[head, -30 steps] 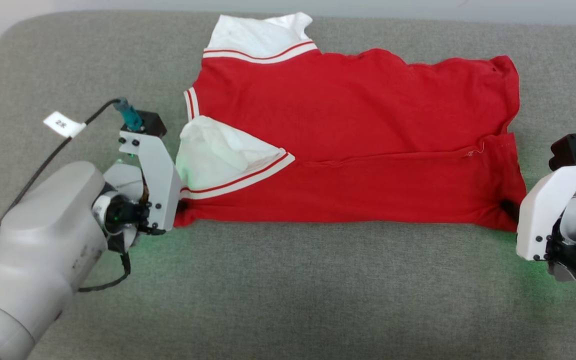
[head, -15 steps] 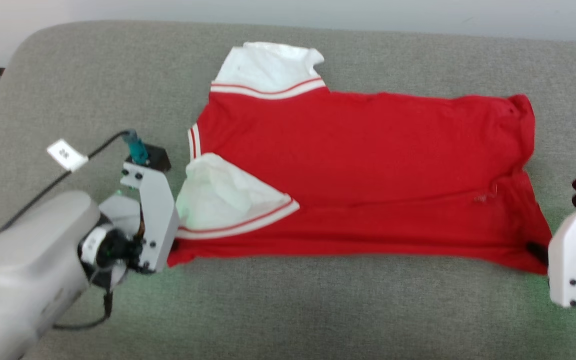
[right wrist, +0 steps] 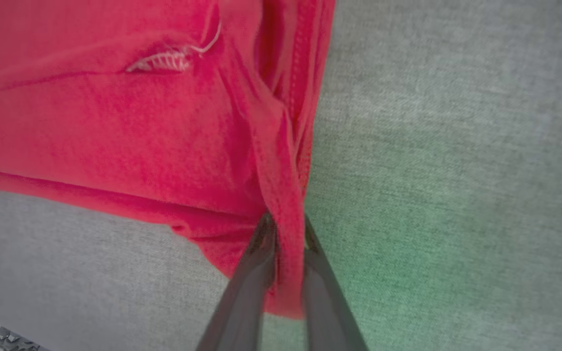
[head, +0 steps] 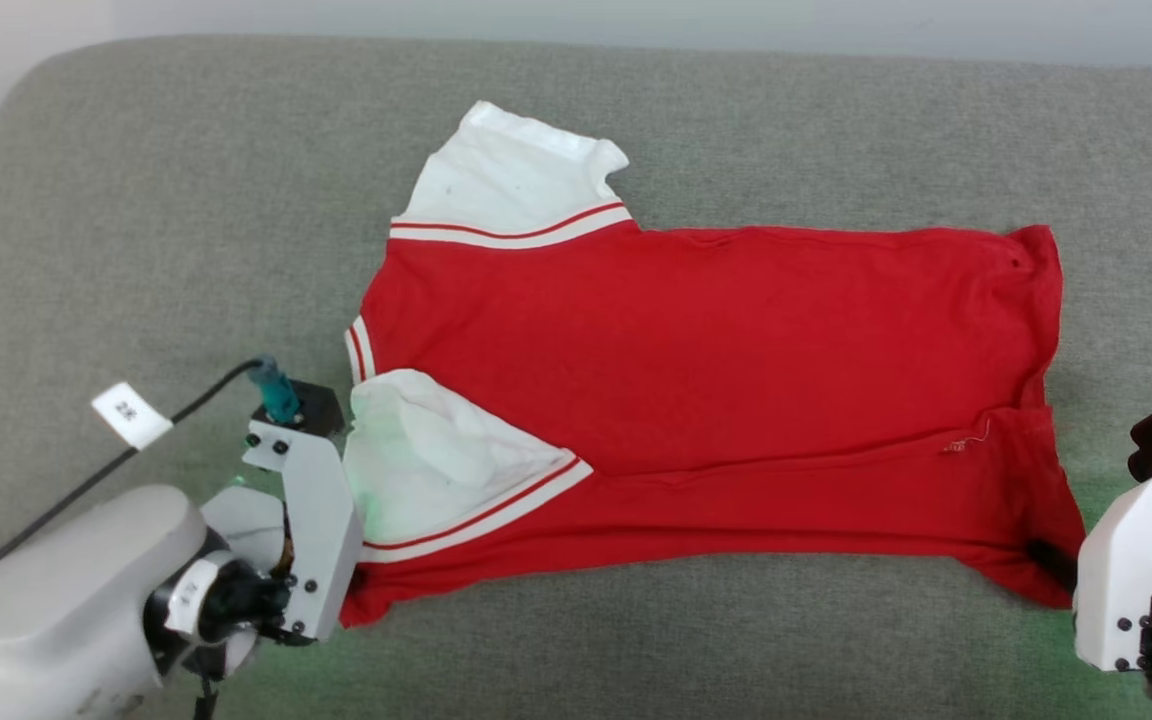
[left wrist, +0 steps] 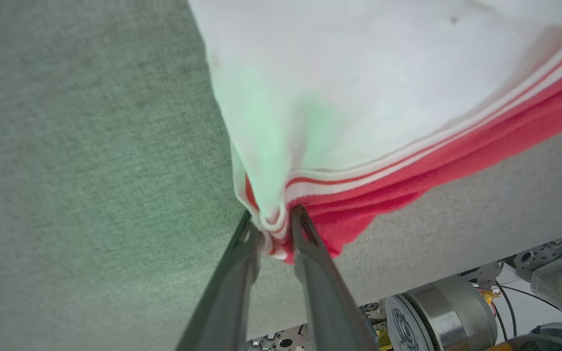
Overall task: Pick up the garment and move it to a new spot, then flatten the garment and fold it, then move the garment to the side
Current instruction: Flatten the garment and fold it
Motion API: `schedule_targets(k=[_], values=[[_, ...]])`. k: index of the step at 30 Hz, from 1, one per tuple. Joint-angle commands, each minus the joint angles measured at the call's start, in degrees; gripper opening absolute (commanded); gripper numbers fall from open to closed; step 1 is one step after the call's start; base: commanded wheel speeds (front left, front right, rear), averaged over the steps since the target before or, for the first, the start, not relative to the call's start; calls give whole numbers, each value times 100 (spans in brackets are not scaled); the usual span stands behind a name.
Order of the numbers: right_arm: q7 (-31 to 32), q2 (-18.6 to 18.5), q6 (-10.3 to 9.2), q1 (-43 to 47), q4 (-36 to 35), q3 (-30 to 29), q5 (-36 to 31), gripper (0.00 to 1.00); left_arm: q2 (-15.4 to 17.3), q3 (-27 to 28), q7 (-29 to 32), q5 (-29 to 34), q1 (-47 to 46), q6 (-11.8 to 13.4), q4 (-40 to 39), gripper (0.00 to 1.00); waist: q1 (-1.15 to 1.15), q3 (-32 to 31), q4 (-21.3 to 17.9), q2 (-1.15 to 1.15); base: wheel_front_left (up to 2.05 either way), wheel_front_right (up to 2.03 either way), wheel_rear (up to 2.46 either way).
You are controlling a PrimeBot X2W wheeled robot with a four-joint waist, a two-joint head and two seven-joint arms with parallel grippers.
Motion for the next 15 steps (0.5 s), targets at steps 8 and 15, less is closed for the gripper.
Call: schedule_targets(k=[8,15], values=[[-427,133,-12,-224,-68,88,-12,100,416,255,92,75,-319,265,-366,100,0,-31,-190,0,0,0,0],[-1146,252,-11,-492,-464,104,-35,100,659,547,222,173,-904,306,-497,100,0,35,-495,0,0,0,0]])
